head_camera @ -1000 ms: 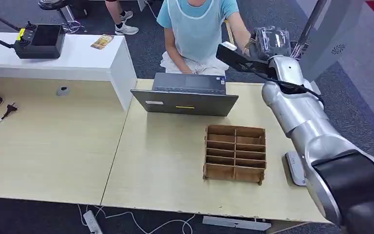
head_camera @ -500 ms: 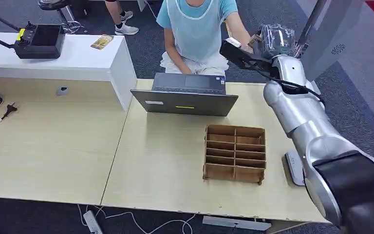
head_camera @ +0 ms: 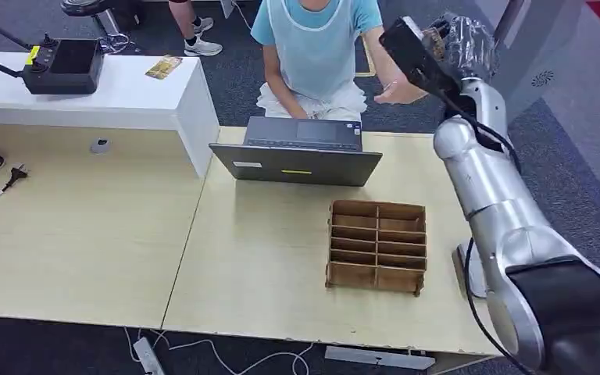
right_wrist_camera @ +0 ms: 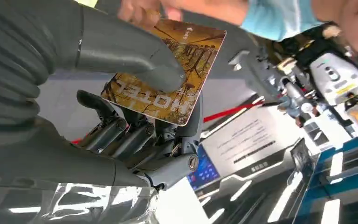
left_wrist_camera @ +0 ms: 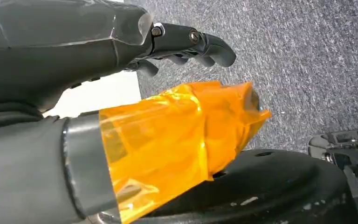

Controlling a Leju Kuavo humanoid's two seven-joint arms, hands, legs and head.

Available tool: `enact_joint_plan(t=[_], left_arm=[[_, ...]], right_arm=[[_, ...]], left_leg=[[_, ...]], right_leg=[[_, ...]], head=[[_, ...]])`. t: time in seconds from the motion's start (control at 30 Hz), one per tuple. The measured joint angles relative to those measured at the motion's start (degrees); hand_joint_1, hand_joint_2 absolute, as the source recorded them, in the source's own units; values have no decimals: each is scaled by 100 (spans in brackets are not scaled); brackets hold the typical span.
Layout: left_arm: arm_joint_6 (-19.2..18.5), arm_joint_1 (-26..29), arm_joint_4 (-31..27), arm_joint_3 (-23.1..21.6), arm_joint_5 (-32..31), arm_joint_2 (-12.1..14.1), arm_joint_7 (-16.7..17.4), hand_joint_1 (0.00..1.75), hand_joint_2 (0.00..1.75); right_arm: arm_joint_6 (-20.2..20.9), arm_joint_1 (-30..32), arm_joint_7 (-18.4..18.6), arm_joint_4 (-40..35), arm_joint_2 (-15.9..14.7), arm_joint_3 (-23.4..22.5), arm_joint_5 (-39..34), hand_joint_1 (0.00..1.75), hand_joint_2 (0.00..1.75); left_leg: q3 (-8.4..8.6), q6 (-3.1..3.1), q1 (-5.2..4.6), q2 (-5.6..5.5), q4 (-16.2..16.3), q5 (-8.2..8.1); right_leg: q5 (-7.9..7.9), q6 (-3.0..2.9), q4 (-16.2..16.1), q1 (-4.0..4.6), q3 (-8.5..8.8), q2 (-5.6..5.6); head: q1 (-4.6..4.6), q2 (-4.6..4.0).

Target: Pass the card to the sensor for recognition and then transmit it.

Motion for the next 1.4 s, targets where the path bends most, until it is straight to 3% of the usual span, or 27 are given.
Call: enact_joint_plan(t=[0.17,0.37,0.57,0.73,0.93,1.07,1.4], left_arm=[[44,4,0,2,33,-2,22,0,0],[76,6,0,9,105,-2,22,0,0],[101,7,0,59,223,-28,37,0,0],[116,15,0,120,260,-26,42,0,0],[116,18,0,153,284,-26,42,0,0],[120,18,0,166,321,-26,39,0,0],[162,24,0,258,406,-26,33,0,0]], right_arm=[[413,139,-256,-557,0,-418,-1167,175,175],[1032,194,-325,-834,-30,-684,-1909,175,175],[2149,201,-402,-843,-273,-832,-2959,175,175],[2917,203,-550,-538,-574,-1022,-3915,175,175],[3237,278,-684,-297,-859,-1191,-4413,175,175],[3659,398,-761,-220,-1078,-1281,-4973,175,175],[4414,1044,-891,-163,-2017,-1377,-6119,175,175]], left_leg=[[0,0,0,0,0,0],[2,0,0,2,0,0],[2,0,0,-1,1,0],[1,0,-1,-3,2,0],[2,1,-1,-2,2,0],[3,0,0,-9,3,0],[1,2,-3,-11,5,-2]], right_leg=[[0,0,0,0,0,0],[0,0,0,0,0,2],[0,0,0,0,0,-1],[1,1,0,-1,1,-2],[1,1,0,-1,0,1],[1,2,0,0,1,-8],[1,2,-4,-3,2,-8]], head=[[0,0],[2,0],[0,0],[0,0],[2,0],[0,0],[2,0]])
